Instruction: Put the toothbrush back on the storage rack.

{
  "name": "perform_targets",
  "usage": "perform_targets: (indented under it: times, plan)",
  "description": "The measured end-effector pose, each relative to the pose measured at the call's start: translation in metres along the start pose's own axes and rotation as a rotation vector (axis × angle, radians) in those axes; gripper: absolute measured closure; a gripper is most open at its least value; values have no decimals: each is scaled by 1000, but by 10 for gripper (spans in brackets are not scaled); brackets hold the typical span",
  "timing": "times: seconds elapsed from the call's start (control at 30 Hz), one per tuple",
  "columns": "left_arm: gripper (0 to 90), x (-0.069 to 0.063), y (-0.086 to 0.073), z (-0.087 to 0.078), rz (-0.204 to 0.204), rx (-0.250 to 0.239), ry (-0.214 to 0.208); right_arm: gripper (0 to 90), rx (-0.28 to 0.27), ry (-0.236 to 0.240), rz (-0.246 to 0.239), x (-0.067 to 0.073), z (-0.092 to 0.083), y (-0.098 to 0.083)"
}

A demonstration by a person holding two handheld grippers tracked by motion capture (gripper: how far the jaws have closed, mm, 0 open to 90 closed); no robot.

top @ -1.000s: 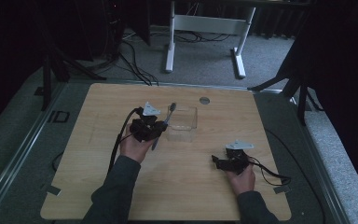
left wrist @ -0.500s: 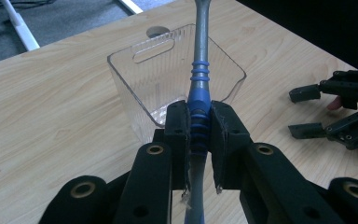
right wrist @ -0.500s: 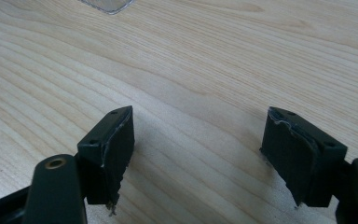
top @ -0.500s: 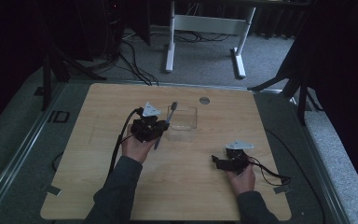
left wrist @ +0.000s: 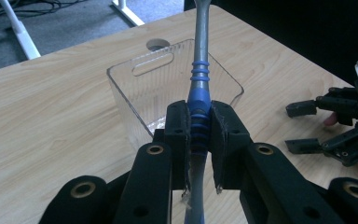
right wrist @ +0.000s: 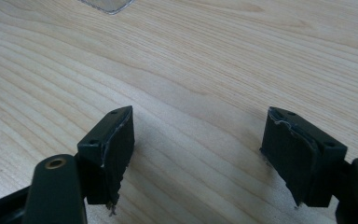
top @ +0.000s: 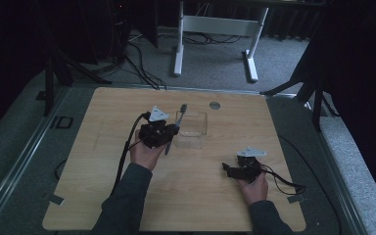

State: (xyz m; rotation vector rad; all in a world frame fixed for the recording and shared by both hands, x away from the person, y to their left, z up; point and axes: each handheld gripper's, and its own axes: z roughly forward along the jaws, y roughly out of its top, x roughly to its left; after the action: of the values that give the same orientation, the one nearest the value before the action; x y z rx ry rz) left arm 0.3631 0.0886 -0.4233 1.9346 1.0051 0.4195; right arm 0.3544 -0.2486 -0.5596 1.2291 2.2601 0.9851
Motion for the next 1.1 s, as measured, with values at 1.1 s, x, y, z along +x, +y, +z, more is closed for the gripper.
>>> perform_targets:
  times: [1.1]
  plan:
    - [782, 1, 2, 3, -22, -148, -16, 250, 0, 0, 0, 0, 0, 0]
